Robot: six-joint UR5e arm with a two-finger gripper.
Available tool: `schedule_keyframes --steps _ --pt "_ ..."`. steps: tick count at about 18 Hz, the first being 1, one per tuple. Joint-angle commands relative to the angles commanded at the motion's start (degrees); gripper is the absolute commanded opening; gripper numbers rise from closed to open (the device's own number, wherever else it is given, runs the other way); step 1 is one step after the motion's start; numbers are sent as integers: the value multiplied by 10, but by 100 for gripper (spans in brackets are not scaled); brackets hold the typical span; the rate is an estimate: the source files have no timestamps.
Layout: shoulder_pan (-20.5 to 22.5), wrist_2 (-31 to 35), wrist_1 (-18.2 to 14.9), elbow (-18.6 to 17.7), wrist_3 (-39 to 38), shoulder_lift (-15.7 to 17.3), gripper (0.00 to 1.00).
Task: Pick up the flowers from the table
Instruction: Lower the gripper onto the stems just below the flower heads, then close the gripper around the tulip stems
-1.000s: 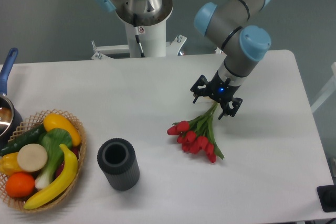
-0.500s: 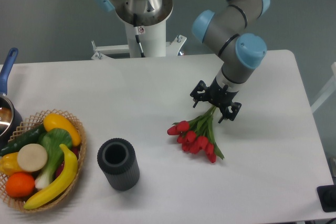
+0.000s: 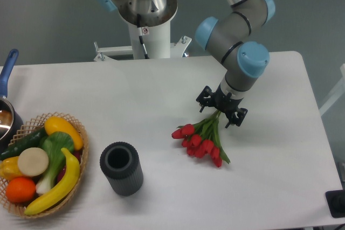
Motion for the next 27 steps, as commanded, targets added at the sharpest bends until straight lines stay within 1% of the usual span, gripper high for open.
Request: schedule_keyframes --steps 5,12,13,16,18,21,22,24,25,27 --pt "-1 -1 1 -3 5 -8 100" --pt "-4 -3 0 2 7 -8 100" --pt "-4 -3 0 2 7 -8 97" --pt "-4 -5 0 2 7 -8 74" --pt "-11 -4 0 3 8 -10 65" --pt "-12 -4 0 2 8 -11 65" --pt "-12 -4 0 3 8 -10 63" --pt "-11 -5 -1 2 7 -9 55" --pt "-12 -4 0 1 7 -9 49" --pt "-11 -5 -1 3 7 -8 44"
